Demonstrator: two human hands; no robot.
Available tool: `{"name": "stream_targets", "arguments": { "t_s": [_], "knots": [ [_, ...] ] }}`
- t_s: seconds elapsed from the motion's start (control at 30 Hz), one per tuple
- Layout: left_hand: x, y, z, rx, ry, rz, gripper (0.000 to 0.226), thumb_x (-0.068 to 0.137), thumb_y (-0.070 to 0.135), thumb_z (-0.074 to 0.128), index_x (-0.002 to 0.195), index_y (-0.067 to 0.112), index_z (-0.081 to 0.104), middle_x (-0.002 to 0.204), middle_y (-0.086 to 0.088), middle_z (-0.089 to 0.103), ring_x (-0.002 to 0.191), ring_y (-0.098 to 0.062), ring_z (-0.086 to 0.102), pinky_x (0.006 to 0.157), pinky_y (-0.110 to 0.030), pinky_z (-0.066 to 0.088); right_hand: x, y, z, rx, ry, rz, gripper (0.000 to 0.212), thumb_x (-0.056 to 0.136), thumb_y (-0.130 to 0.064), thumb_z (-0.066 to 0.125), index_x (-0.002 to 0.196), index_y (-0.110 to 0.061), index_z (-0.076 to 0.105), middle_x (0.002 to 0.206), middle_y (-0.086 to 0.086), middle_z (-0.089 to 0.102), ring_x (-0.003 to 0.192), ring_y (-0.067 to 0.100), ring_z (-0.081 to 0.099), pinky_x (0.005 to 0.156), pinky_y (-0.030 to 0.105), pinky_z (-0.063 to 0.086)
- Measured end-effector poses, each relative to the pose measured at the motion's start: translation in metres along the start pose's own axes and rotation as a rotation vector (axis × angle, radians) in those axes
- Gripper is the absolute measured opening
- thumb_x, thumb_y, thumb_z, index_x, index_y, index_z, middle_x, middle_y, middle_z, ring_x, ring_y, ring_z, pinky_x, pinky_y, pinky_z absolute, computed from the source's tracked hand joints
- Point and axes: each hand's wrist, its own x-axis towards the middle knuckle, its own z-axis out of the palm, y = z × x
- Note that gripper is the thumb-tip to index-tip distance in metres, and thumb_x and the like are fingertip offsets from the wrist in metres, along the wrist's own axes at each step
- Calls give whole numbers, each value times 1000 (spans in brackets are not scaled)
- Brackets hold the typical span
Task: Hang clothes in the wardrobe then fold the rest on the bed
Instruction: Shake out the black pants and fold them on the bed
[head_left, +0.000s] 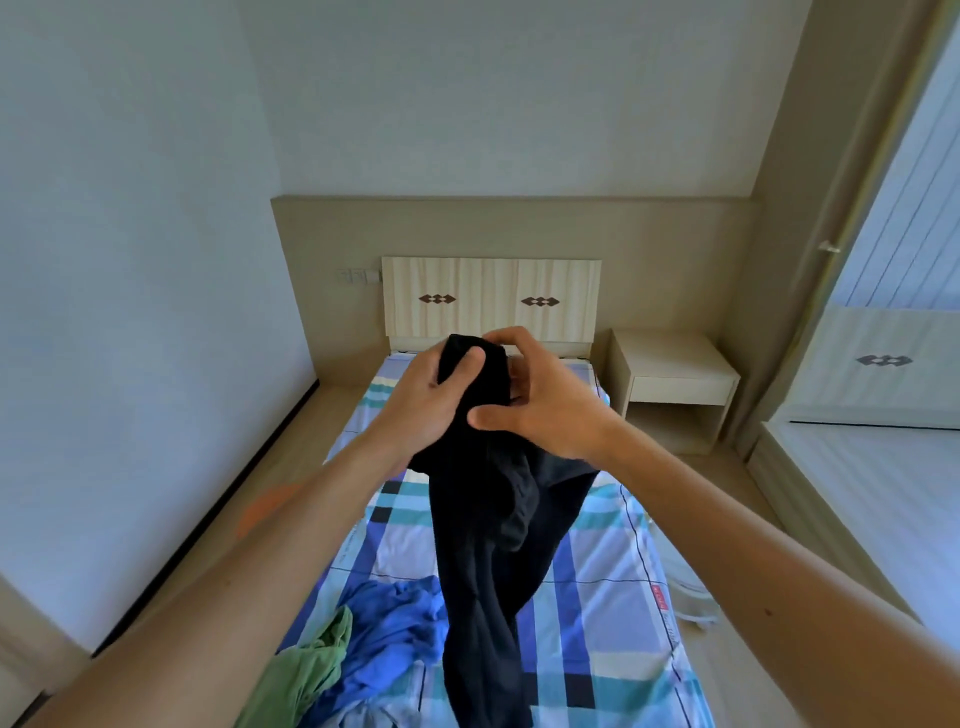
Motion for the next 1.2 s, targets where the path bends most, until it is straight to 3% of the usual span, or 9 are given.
{"name": "stream_targets", "arguments": {
  "t_s": [0.13,0.23,0.33,0.43,0.6,0.77,0.93,1.07,1.2],
  "knots": [
    [2,9,-1,18,-15,19,25,104,43,46,108,29,66,95,11,74,86,1,70,70,-11,51,0,-11,3,-169,19,-18,94,72,-14,85,147,-29,28,103,-8,63,93,7,64,76,17,51],
    [6,15,-6,224,-10,97,27,104,41,46,111,22,65,96,9,70,90,-4,68,70,-7,45,7,-18,-6,-86,70,23,66,75,-2,79,131,-21,48,94,3,68,85,18,69,73,31,57],
    [13,23,-17,383,65,236,47,96,57,48,126,22,56,117,12,63,112,-9,61,89,-21,47,17,-20,-21,108,146,67,46,77,1,77,118,-12,59,99,9,71,93,25,72,83,39,59],
    [4,35,-15,262,-144,207,74,84,66,63,145,32,38,135,18,50,116,-2,59,93,-22,50,26,-24,-30,386,194,122,42,80,-3,77,119,-9,61,109,15,72,99,30,72,86,46,59],
    [-2,36,-1,161,-185,153,85,87,13,75,153,32,25,132,6,55,108,-11,67,87,-25,59,35,-35,-18,587,231,179,36,80,-16,80,109,-2,64,104,21,70,103,43,70,87,62,56],
    [16,45,-21,-47,-63,46,58,97,1,57,142,37,48,99,-1,73,94,-17,73,80,-29,58,33,-48,-30,588,188,184,33,93,-35,69,106,-5,70,100,15,75,89,28,74,81,38,61],
    [29,60,-54,225,164,58,22,101,10,55,113,19,71,106,-1,73,94,-13,68,85,-29,52,28,-46,-68,364,133,219,24,86,-21,77,101,-14,60,87,12,69,66,20,68,63,30,60],
    [36,64,-75,476,107,143,16,100,13,58,103,15,74,89,3,73,82,-9,68,79,-26,53,23,-48,-95,-32,-22,150,26,84,-10,77,106,-13,63,100,16,74,78,26,70,74,39,60],
    [49,69,-92,659,68,231,11,96,16,65,102,18,74,94,-1,72,90,-18,68,84,-31,50,25,-54,-111,-476,-127,88,27,86,-14,75,109,-24,63,96,4,75,85,20,72,77,33,56]
  ]
}}
